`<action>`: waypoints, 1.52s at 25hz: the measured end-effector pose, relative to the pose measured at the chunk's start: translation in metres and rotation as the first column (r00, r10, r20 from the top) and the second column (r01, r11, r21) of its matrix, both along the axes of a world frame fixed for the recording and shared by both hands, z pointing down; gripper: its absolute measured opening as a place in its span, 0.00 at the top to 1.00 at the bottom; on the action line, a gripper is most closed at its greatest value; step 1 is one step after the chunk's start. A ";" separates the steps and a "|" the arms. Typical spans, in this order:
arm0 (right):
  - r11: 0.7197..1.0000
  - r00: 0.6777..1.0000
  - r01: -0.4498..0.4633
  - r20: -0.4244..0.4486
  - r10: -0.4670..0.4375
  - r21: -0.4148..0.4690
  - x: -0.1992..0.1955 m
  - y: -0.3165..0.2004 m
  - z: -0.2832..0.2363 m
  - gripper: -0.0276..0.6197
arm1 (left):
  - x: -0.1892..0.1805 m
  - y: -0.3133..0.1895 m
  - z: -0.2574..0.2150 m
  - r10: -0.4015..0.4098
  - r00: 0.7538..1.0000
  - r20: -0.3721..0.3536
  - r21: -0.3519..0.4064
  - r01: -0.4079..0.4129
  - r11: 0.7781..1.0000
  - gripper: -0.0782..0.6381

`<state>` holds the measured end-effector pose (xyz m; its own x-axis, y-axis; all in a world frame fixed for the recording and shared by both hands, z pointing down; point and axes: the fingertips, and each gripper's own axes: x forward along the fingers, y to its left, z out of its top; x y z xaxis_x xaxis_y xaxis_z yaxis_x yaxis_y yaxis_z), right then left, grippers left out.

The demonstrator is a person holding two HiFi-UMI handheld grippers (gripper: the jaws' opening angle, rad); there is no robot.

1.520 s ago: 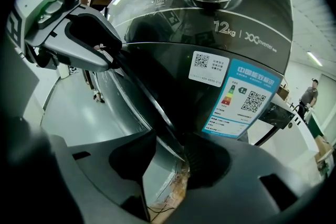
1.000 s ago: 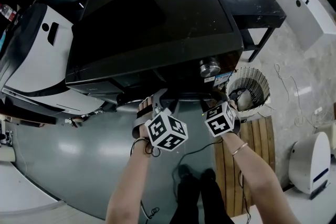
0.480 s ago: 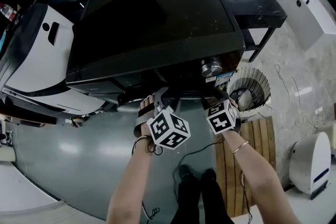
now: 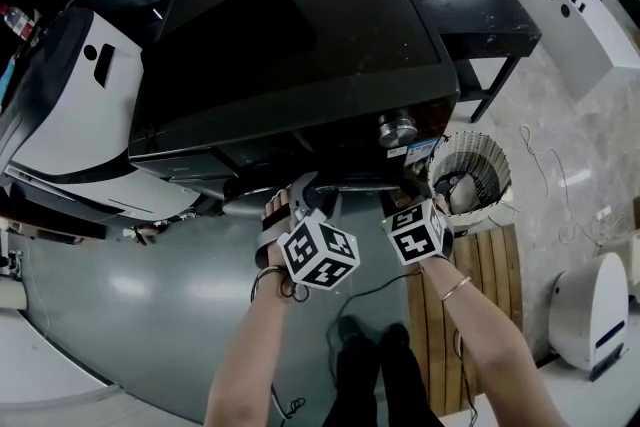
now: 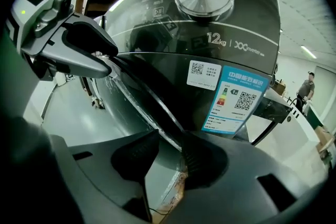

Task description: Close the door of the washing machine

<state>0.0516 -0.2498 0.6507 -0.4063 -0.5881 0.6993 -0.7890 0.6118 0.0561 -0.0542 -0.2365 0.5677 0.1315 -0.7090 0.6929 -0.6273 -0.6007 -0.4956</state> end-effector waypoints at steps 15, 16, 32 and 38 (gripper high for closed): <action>0.999 0.986 -0.046 0.158 0.045 0.004 0.011 0.061 -0.071 0.78 | -0.007 0.067 -0.048 -0.160 0.979 -0.128 0.010 0.162 0.987 0.65; 0.999 0.984 -0.051 0.170 0.049 0.008 0.014 0.066 -0.078 0.79 | -0.007 0.073 -0.053 -0.174 0.975 -0.141 0.013 0.178 0.984 0.66; 0.996 0.938 -0.062 0.346 0.037 0.061 0.039 0.166 -0.203 0.90 | -0.014 0.192 -0.137 -0.425 0.813 -0.398 0.033 0.476 0.879 0.83; 0.994 0.919 -0.044 0.395 0.002 0.096 0.049 0.202 -0.243 0.95 | -0.024 0.243 -0.159 -0.491 0.710 -0.505 -0.005 0.567 0.824 0.85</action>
